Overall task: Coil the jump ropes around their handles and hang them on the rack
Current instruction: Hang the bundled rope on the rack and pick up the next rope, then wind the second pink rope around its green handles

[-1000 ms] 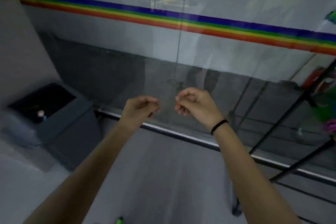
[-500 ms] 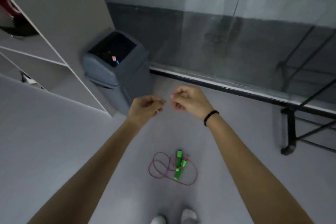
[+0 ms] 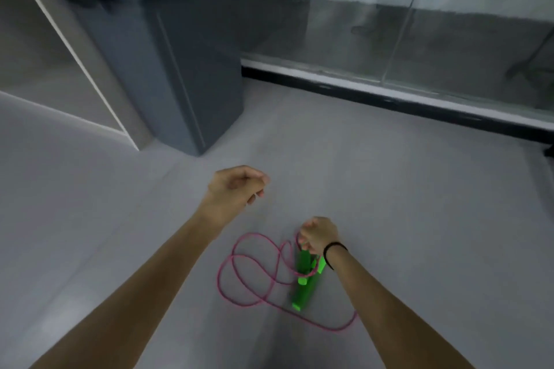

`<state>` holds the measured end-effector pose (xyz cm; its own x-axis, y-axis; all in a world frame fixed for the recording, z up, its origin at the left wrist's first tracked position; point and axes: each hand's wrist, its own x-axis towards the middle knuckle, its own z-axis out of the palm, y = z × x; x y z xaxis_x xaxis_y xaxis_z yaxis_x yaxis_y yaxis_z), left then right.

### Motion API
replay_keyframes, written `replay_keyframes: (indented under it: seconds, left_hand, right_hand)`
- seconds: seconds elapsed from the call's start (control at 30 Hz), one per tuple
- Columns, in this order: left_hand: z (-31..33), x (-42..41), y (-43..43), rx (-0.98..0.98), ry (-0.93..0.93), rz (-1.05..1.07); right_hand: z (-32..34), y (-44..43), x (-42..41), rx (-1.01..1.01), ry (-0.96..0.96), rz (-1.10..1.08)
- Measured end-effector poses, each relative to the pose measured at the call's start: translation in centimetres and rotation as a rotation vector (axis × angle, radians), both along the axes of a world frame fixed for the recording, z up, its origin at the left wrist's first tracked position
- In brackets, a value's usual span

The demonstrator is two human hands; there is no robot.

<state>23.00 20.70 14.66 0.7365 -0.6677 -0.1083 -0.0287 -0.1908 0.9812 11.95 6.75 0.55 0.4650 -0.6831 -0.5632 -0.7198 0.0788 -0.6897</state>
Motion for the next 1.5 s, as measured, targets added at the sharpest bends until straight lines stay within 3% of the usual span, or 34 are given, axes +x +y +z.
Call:
replay_keyframes:
  seconds: [0.07,0.17,0.37,0.43,0.5,0.6,0.73,0.93,1.07,1.2,1.33,1.5]
  left_hand:
    - [-5.7,0.1,0.0,-0.019,-0.002,-0.008]
    - [-11.1,0.0,0.8,-0.017,0.005,-0.022]
    - [-13.4,-0.2,2.2,0.055,0.032,-0.037]
    - [-13.4,0.0,2.2,0.065,0.042,-0.031]
    - [-13.5,0.4,2.0,0.070,0.039,-0.020]
    - [-13.7,0.6,1.6,0.071,0.023,-0.013]
    - [-13.8,-0.4,0.8,0.054,0.054,-0.038]
    - [-13.5,-1.3,0.4,0.073,0.046,-0.075]
    - [-13.7,-1.8,0.5,0.097,0.061,-0.081]
    - [-14.1,-2.4,0.7,0.108,0.080,-0.089]
    - [-14.5,-3.0,0.9,0.094,0.107,-0.103]
    - [-14.8,-3.1,1.3,0.160,0.108,-0.147]
  right_hand:
    - [-6.9,-0.5,0.6,-0.052,0.044,0.026]
    - [-14.1,-0.7,0.4,-0.236,0.260,0.158]
    - [-16.2,1.5,0.6,-0.425,0.487,0.258]
    - [-16.1,1.6,1.0,-0.360,0.486,0.227]
    - [-15.6,0.9,1.7,-0.249,0.345,0.170]
    - [-13.8,-0.8,2.9,-0.084,-0.069,0.060]
    - [-11.3,-2.6,2.6,0.089,-0.456,-0.038]
    - [-11.8,-2.1,0.4,0.087,-0.575,-0.257]
    - [-13.0,-2.0,-0.2,0.033,-0.419,-0.299]
    - [-15.0,-1.4,-1.3,-0.004,-0.056,-0.318]
    - [-17.2,0.8,-2.9,-0.131,0.340,-0.122]
    - [-17.9,3.5,-3.7,-0.025,0.303,-0.215]
